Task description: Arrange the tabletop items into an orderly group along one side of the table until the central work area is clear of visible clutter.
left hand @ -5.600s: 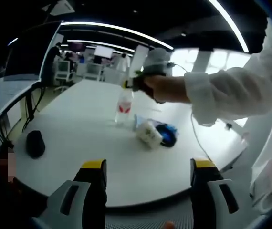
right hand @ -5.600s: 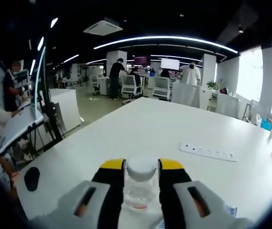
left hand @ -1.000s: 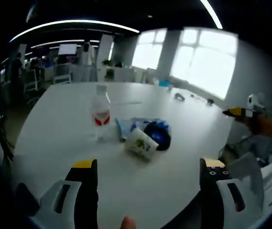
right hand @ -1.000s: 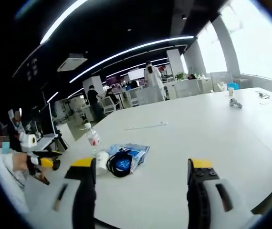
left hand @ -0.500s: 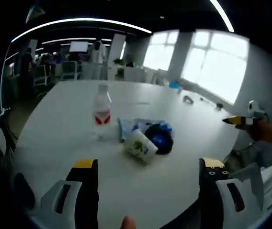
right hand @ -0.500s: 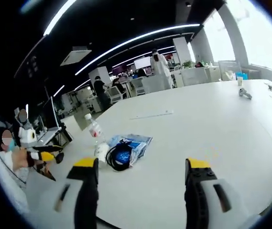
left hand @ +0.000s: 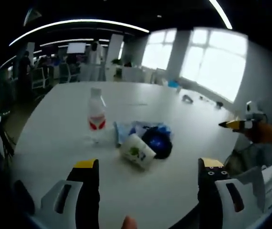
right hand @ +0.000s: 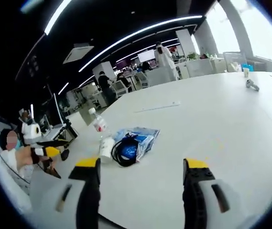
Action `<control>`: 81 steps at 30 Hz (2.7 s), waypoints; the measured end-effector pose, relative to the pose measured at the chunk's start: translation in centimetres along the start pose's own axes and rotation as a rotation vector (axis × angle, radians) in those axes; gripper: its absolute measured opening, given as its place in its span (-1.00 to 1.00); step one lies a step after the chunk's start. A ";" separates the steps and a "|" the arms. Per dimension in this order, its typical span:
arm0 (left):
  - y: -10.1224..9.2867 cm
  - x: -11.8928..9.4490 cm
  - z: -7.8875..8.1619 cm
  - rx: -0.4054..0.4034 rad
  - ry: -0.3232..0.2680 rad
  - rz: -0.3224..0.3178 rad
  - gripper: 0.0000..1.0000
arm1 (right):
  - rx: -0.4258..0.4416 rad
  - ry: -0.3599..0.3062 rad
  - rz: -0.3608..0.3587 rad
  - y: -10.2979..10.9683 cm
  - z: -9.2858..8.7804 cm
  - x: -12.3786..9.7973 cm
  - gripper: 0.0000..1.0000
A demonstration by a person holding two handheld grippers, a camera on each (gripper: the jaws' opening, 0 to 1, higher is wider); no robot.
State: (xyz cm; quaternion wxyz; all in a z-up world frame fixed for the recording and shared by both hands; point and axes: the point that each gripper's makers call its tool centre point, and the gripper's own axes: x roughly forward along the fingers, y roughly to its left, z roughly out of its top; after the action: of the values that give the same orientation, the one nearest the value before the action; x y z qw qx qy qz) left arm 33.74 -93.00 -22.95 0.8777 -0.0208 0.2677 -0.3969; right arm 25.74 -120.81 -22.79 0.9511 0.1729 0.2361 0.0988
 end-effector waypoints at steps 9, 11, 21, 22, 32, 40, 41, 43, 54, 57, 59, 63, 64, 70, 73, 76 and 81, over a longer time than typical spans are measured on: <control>-0.6 1.6 0.3 0.005 0.012 -0.015 0.63 | 0.037 0.051 0.031 0.6 -2.3 0.5 0.29; -0.5 2.1 0.4 0.013 0.022 -0.016 0.62 | 0.045 0.053 0.033 0.6 -2.5 0.4 0.29; 0.9 4.6 0.8 0.036 0.063 -0.030 0.62 | 0.081 0.045 0.022 -0.4 -3.0 -0.6 0.29; 1.0 4.9 0.7 0.040 0.068 -0.034 0.62 | 0.097 0.039 0.019 -0.6 -3.0 -0.8 0.29; 2.7 7.7 1.0 0.007 0.094 -0.102 0.60 | 0.156 0.004 -0.024 -1.7 -3.1 -2.2 0.29; 2.9 8.8 1.4 -0.006 0.093 -0.122 0.59 | 0.226 -0.016 -0.061 -2.3 -4.0 -3.5 0.29; 3.1 9.1 1.3 0.001 0.097 -0.110 0.62 | 0.226 -0.015 -0.062 -2.3 -4.1 -3.5 0.29; 3.3 9.4 1.0 0.012 0.104 -0.111 0.62 | 0.220 -0.015 -0.063 -2.2 -4.1 -3.6 0.32; 2.9 11.1 -0.2 0.019 0.159 -0.195 0.51 | -0.013 0.058 0.001 -1.3 -3.3 -4.2 0.53; 2.8 11.3 -0.6 0.025 0.175 -0.214 0.50 | -0.023 0.051 0.014 -1.4 -2.9 -4.4 0.55; 2.8 11.4 -1.1 0.064 0.195 -0.218 0.52 | -0.039 0.052 0.021 -1.4 -2.8 -4.4 0.55; 2.5 11.6 -1.4 0.068 0.202 -0.242 0.53 | -0.065 0.079 0.027 -1.5 -3.2 -4.6 0.55; 2.3 11.7 -1.4 0.060 0.200 -0.253 0.53 | -0.073 0.090 0.026 -1.6 -3.4 -4.6 0.54; 1.8 12.1 -2.0 0.084 0.220 -0.281 0.31 | -0.059 0.106 0.017 -1.7 -4.2 -4.8 0.51; 1.7 12.2 -1.8 0.083 0.200 -0.283 0.10 | -0.058 0.112 0.024 -1.5 -4.5 -4.8 0.51; 1.6 12.2 -1.7 0.083 0.190 -0.291 -0.04 | -0.125 0.168 0.039 -1.4 -5.0 -4.8 0.52; 2.2 12.1 -2.2 0.104 0.204 -0.270 -0.24 | -0.221 0.212 0.049 -1.9 -4.7 -4.6 0.52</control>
State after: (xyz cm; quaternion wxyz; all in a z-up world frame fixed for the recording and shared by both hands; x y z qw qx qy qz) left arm 40.69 -99.67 -30.84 0.7845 0.0294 0.3294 -0.5247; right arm 19.69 -122.49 -25.47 0.9315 0.0615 0.3184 0.1648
